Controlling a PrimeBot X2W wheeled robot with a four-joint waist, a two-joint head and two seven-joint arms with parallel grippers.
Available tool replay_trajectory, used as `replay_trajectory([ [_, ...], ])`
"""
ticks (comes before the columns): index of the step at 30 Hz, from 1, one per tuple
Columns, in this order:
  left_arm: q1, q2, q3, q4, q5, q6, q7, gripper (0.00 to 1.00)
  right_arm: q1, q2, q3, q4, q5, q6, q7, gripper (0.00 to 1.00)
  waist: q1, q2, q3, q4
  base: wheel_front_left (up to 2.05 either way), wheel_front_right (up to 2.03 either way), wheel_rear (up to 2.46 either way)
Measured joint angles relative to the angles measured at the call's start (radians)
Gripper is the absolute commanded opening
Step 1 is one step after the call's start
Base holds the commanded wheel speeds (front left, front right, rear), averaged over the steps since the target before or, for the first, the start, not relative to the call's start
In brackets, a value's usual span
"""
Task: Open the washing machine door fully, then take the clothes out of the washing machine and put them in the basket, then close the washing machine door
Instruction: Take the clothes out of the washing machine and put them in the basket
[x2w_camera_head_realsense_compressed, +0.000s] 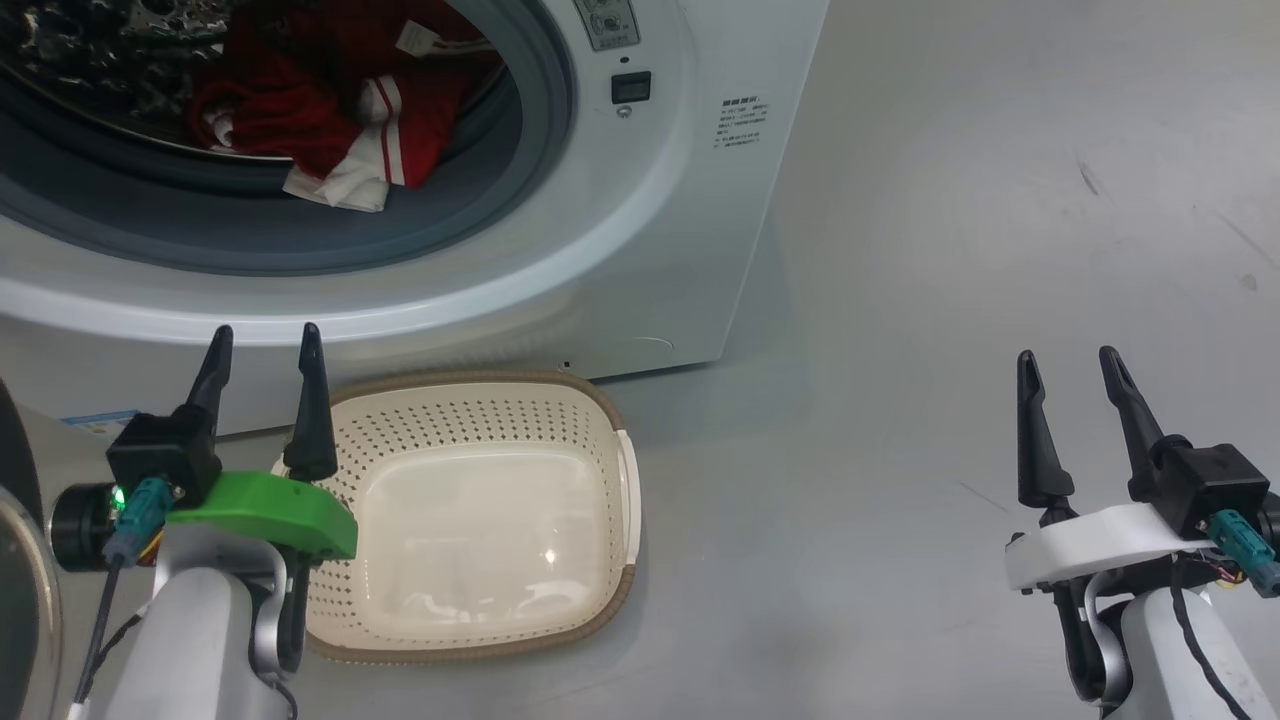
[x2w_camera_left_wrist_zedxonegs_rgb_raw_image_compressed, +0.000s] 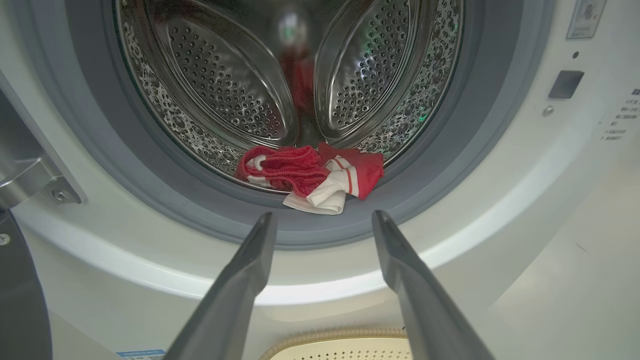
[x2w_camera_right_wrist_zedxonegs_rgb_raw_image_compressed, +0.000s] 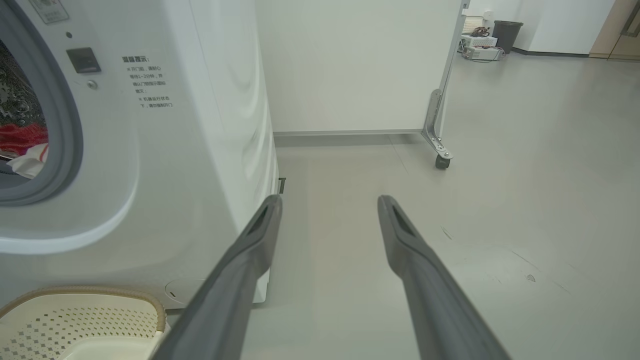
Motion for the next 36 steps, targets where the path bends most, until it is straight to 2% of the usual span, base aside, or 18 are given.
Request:
replay_trajectory([
  [17,0.198,-0.006,-0.024,-0.035,0.004,0.028,-0.010,1.00,0.097,0.005,0.006,0.017,-0.009,-0.002,0.000,1.00,0.0000,0.0000,-0.160,0.062,0.00,0.00,0.00],
  [36,0.338,-0.005,-0.039,-0.105,0.029,0.047,-0.022,1.00,0.174,0.015,0.023,0.012,-0.009,-0.010,0.000,1.00,0.0000,0.0000,-0.265,0.072,0.00,0.00,0.00],
])
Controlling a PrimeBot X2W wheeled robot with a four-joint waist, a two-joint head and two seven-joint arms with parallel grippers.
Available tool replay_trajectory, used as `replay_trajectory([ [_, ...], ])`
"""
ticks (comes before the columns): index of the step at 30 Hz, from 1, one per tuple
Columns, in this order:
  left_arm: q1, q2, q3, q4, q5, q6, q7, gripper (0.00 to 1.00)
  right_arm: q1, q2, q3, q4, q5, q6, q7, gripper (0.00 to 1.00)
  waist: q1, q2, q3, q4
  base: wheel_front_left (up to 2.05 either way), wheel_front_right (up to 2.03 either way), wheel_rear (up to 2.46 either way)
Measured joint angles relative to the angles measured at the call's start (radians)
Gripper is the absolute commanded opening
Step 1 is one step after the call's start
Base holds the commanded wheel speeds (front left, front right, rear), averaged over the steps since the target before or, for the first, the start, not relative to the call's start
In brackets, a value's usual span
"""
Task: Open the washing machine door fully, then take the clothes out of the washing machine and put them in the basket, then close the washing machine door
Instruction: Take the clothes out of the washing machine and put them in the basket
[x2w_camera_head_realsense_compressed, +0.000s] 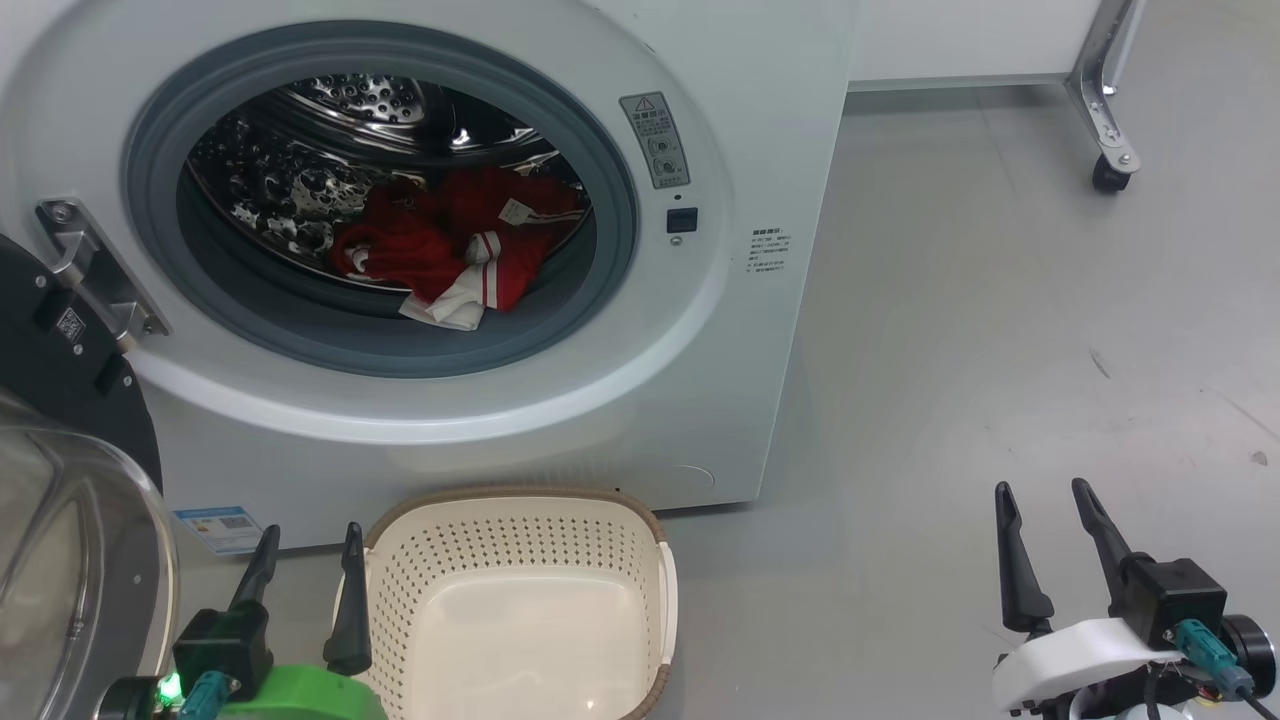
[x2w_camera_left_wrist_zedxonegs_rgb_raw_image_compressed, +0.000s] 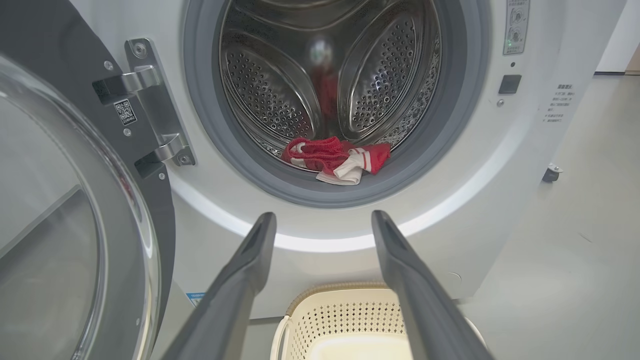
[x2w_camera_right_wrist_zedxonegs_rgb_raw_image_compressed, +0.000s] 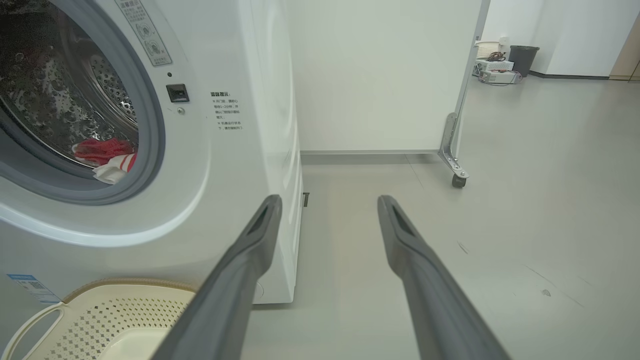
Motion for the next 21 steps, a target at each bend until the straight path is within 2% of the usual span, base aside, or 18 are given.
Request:
replay_trajectory([
  [2,0.005,0.000,0.000,-0.006,0.000,0.001,0.000,1.00,0.010,0.000,0.000,-0.001,0.000,-0.008,0.000,1.00,0.0000,0.0000,-0.007,-0.001,0.00,0.00,0.00],
  [21,0.046,0.000,-0.012,-0.068,0.002,0.012,0.022,1.00,0.032,0.001,0.001,-0.029,0.000,-0.009,0.000,1.00,0.0000,0.0000,-0.017,-0.009,0.00,0.00,0.00],
])
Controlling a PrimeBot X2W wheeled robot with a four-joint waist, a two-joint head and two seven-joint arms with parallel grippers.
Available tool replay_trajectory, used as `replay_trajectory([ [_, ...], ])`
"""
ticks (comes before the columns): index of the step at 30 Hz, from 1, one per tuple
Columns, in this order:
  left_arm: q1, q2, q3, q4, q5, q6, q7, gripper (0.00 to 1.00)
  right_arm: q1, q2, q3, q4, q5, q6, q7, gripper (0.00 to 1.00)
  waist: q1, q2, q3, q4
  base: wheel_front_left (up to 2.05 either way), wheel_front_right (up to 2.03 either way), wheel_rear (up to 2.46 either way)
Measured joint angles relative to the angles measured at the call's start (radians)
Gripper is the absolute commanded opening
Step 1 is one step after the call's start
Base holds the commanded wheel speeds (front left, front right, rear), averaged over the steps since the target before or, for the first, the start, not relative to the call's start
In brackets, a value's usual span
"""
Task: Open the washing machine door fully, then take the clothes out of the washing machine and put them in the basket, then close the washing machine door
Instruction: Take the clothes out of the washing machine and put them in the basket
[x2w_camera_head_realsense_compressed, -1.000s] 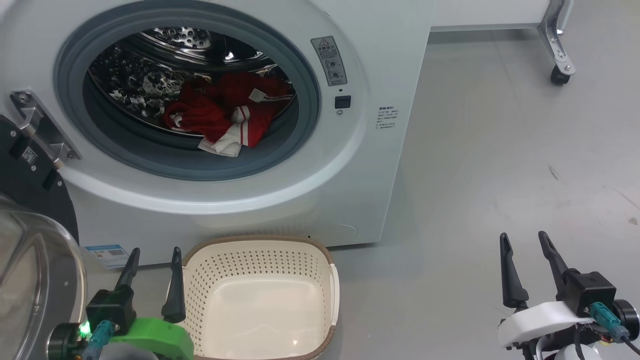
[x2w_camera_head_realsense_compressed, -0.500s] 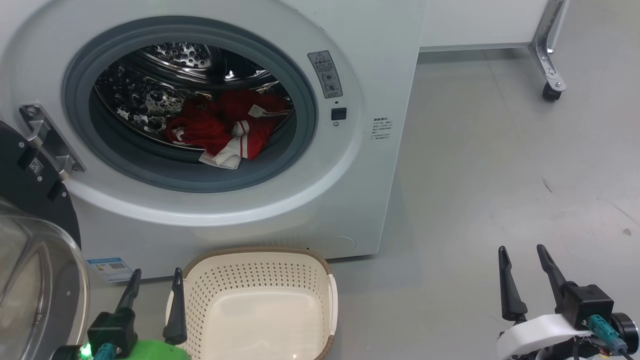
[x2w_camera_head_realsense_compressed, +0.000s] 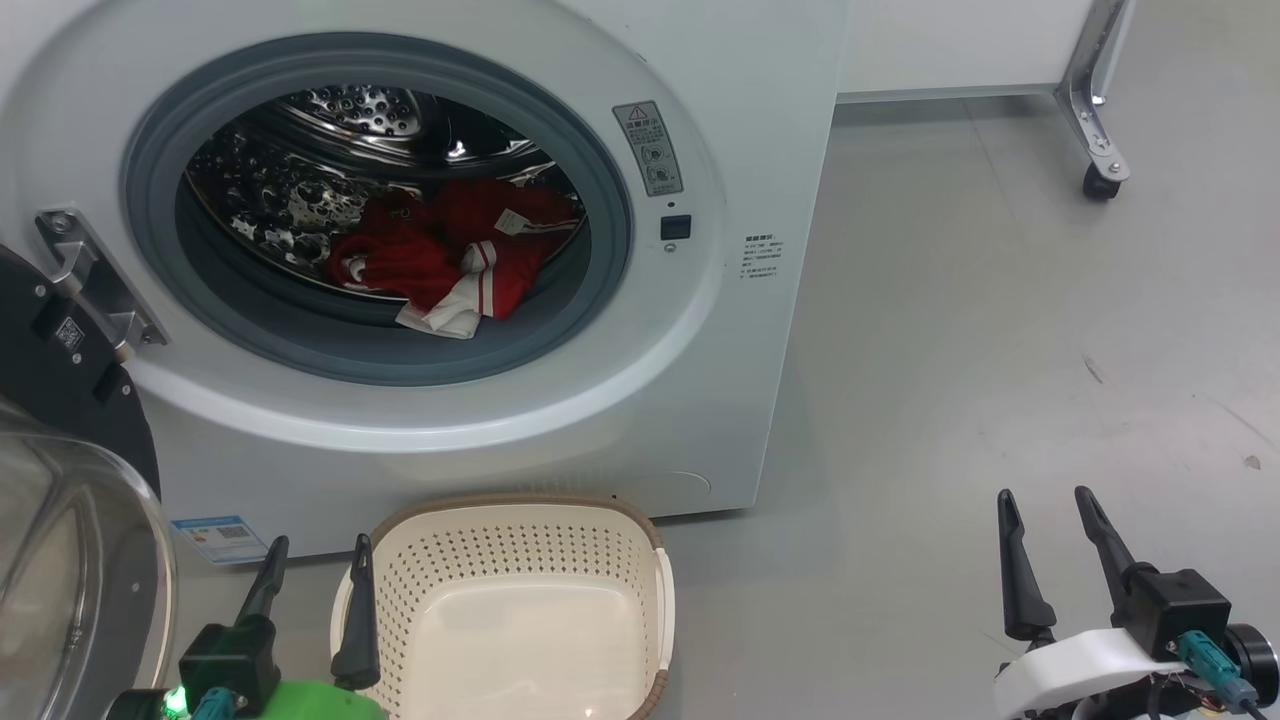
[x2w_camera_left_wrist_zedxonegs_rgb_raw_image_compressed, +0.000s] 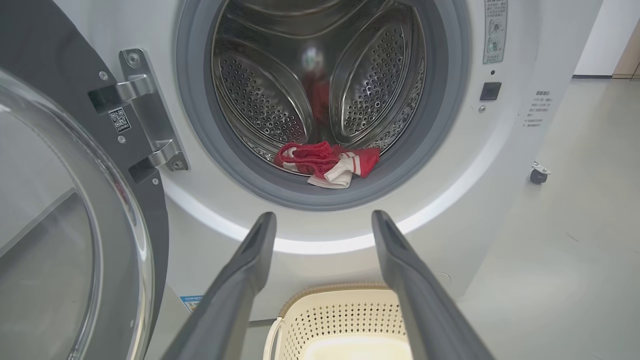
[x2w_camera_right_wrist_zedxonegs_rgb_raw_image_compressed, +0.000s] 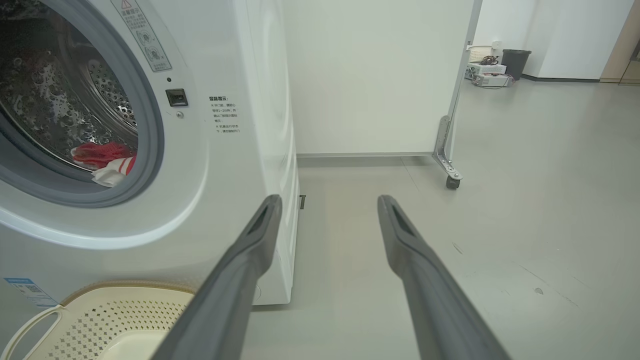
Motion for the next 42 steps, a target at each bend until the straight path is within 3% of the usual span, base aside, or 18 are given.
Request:
replay_trajectory([
  [20,-0.005,0.001,-0.037,-0.030,0.003,-0.011,0.059,1.00,0.008,-0.001,0.011,-0.047,0.000,0.000,0.010,1.00,0.0000,0.0000,0.054,-0.013,0.00,0.00,0.00],
  [34,-0.292,0.008,-0.093,-0.020,0.004,-0.088,0.185,1.00,-0.057,-0.004,0.014,-0.109,0.000,0.002,0.019,1.00,0.0000,0.0000,0.202,-0.050,0.00,0.00,0.00],
  [42,-0.490,0.061,-0.056,0.021,-0.012,-0.107,0.325,1.00,-0.116,0.009,0.037,-0.119,0.010,0.012,0.019,1.00,0.0000,0.0000,0.307,-0.098,0.00,0.00,0.00],
])
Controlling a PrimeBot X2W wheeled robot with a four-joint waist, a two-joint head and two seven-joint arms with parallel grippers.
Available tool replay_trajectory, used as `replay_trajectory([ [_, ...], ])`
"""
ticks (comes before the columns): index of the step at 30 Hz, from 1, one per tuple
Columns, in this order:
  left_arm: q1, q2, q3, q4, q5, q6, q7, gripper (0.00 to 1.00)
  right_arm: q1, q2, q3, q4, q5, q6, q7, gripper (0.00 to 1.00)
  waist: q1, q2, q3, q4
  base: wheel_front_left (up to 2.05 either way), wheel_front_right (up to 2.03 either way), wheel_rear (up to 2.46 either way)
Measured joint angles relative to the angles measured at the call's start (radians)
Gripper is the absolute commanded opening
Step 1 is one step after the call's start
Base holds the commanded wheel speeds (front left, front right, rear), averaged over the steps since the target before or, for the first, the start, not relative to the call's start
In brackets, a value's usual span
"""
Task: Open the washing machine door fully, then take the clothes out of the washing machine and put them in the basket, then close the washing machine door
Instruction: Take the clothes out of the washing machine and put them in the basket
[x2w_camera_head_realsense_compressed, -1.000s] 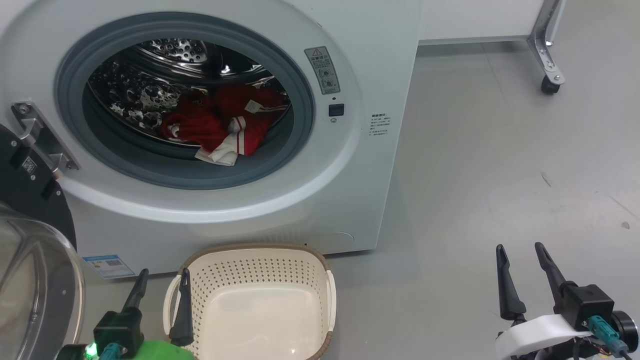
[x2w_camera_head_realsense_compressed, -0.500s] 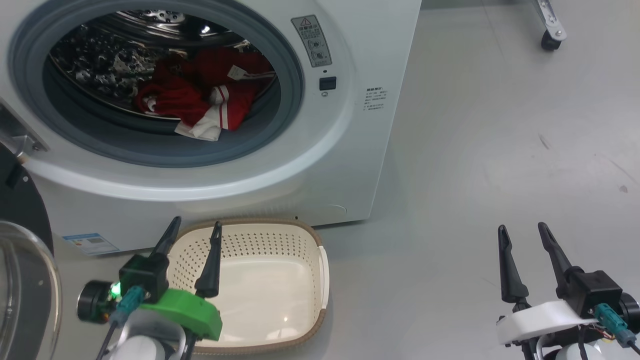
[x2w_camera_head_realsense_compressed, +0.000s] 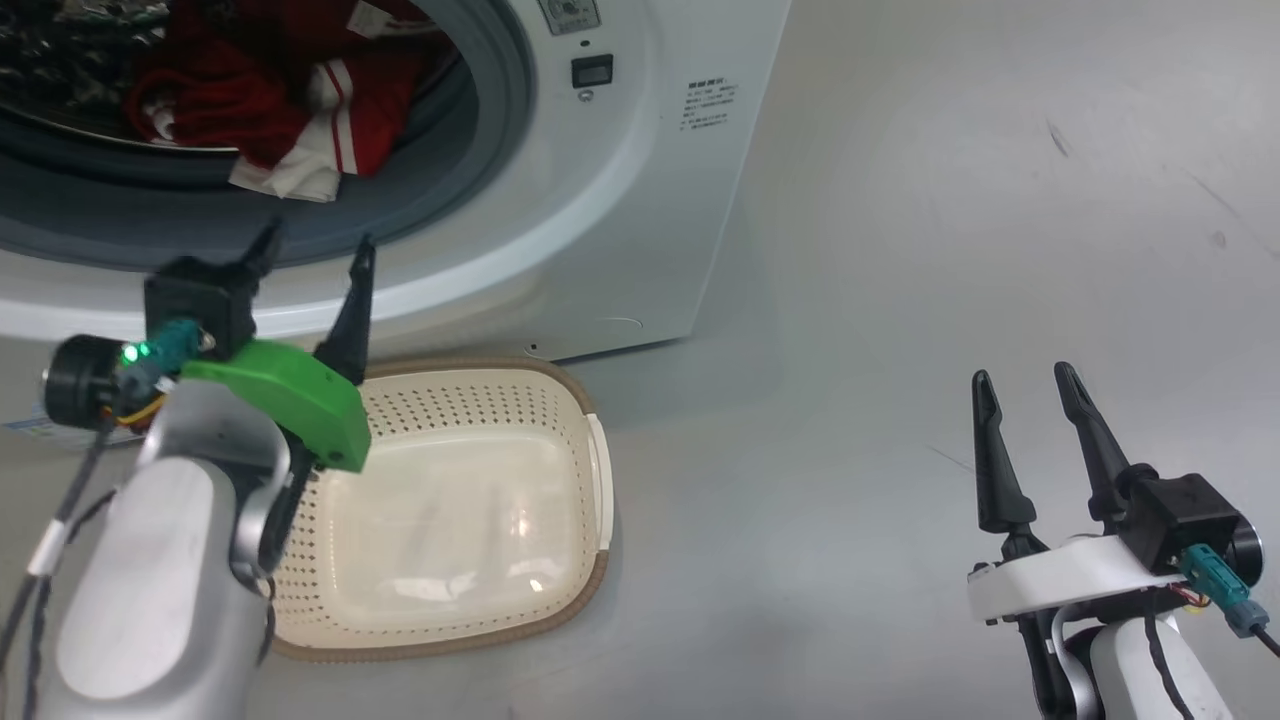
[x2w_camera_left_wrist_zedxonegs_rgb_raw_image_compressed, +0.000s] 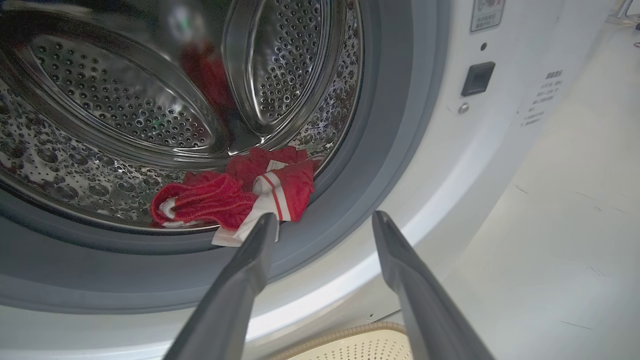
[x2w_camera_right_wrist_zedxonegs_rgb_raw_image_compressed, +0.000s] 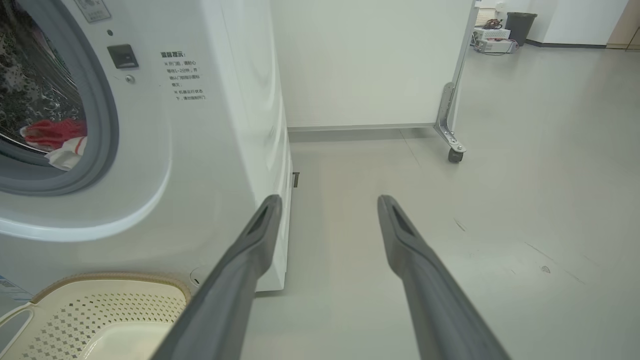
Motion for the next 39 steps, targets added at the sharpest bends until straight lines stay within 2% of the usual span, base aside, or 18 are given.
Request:
replay_trajectory([
  [14,-0.293,0.136,0.033,0.109,-0.050,-0.051,0.267,1.00,-0.118,0.015,0.035,0.036,0.047,0.018,-0.010,1.00,0.0003,0.0000,0.172,-0.122,0.00,0.00,0.00],
  [21,-0.392,0.208,0.070,0.180,-0.089,-0.060,0.372,1.00,-0.150,0.022,0.057,0.078,0.079,0.021,-0.012,1.00,0.0002,0.0000,0.231,-0.201,0.00,0.00,0.00],
  [30,-0.495,0.288,0.072,0.209,-0.089,-0.062,0.478,1.00,-0.173,0.026,0.068,0.097,0.104,0.021,-0.015,1.00,0.0002,0.0000,0.285,-0.257,0.00,0.00,0.00],
  [39,-0.592,0.341,0.078,0.254,-0.112,-0.070,0.607,1.00,-0.214,0.028,0.088,0.082,0.173,0.019,-0.019,1.00,0.0000,0.0000,0.343,-0.302,0.00,0.00,0.00],
])
